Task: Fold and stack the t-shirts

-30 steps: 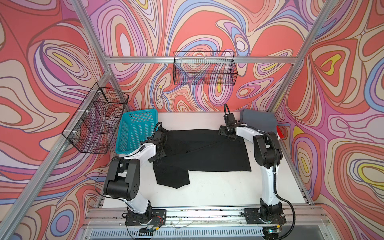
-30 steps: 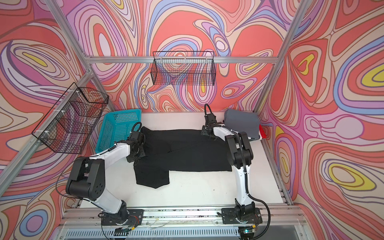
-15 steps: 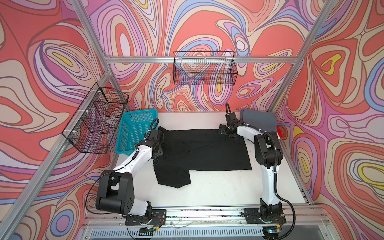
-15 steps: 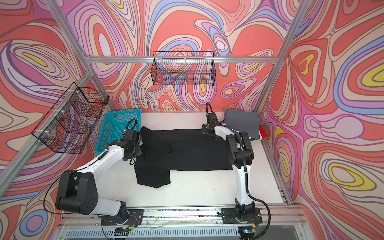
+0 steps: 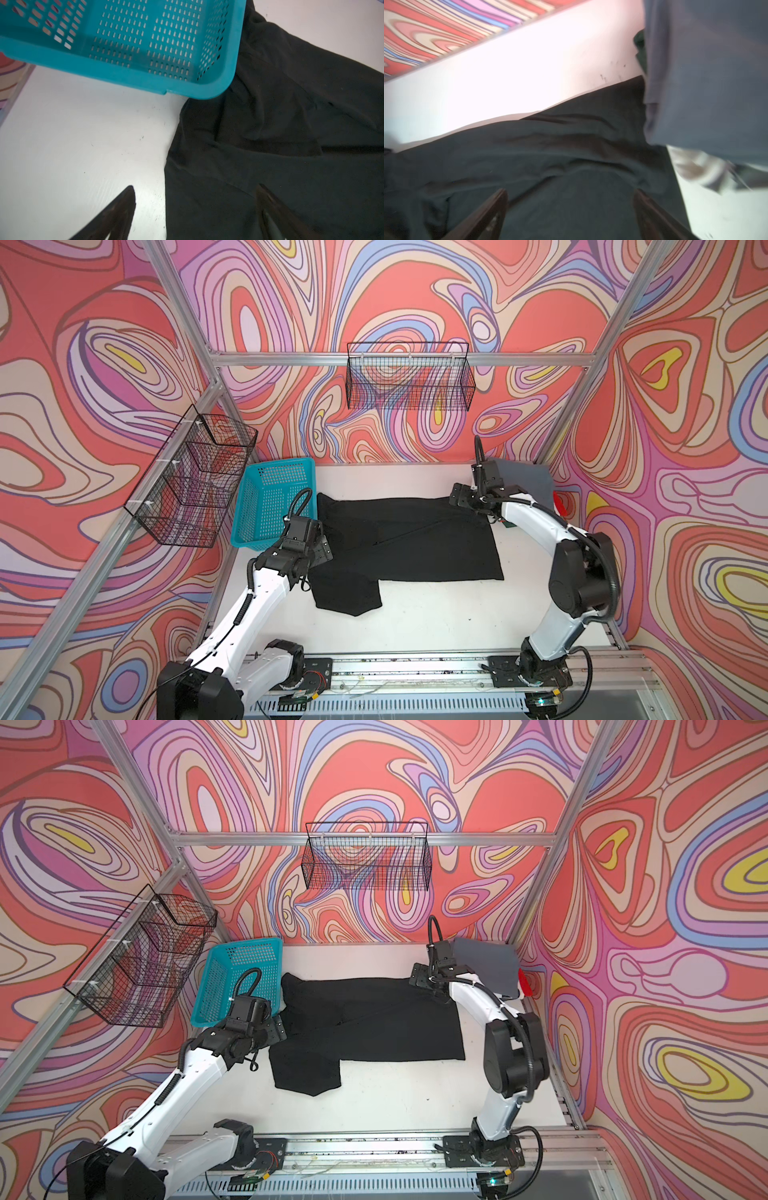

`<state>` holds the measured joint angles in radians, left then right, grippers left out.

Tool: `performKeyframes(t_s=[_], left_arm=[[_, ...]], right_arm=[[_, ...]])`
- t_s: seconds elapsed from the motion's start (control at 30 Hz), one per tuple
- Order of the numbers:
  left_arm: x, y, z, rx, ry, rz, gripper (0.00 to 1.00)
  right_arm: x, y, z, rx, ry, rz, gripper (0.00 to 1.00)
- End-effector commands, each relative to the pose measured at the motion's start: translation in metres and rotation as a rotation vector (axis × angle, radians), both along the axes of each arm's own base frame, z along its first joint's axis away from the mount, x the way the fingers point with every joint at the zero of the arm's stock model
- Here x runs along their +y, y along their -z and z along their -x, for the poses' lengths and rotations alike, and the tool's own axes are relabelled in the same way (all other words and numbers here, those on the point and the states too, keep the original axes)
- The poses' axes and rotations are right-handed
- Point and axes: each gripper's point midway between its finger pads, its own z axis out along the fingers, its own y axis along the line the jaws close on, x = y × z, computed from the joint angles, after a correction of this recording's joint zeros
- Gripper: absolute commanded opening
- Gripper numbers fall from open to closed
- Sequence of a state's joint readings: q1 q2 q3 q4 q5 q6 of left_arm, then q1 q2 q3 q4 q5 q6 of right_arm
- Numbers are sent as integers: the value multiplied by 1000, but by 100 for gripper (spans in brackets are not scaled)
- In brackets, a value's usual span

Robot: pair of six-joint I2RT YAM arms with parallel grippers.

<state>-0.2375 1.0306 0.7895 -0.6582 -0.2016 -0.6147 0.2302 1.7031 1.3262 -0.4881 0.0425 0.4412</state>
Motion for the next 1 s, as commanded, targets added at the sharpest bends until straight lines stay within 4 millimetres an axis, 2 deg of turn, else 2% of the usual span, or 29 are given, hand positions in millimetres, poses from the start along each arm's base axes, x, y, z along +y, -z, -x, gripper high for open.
performKeyframes(t_s=[0.0,0.23,0.37,0.4,0.73,0.97], left_arm=[[-10,17,27,63,7,76,91],[-25,50,61,114,20,134,91],[-35,69,71,153,35,182,90],[-34,84,81,193,36,175,89],[-43,112,106,254,57,177,88],[-40,121,109,258,41,162,84]], right_arm=[[-18,12,41,72,60,23,98],[-55,32,126,185,174,96,98],[-72,61,161,315,235,152,98],[-74,67,168,343,246,156,98],[-80,100,203,392,353,47,96],[-79,119,207,398,385,-2,95]])
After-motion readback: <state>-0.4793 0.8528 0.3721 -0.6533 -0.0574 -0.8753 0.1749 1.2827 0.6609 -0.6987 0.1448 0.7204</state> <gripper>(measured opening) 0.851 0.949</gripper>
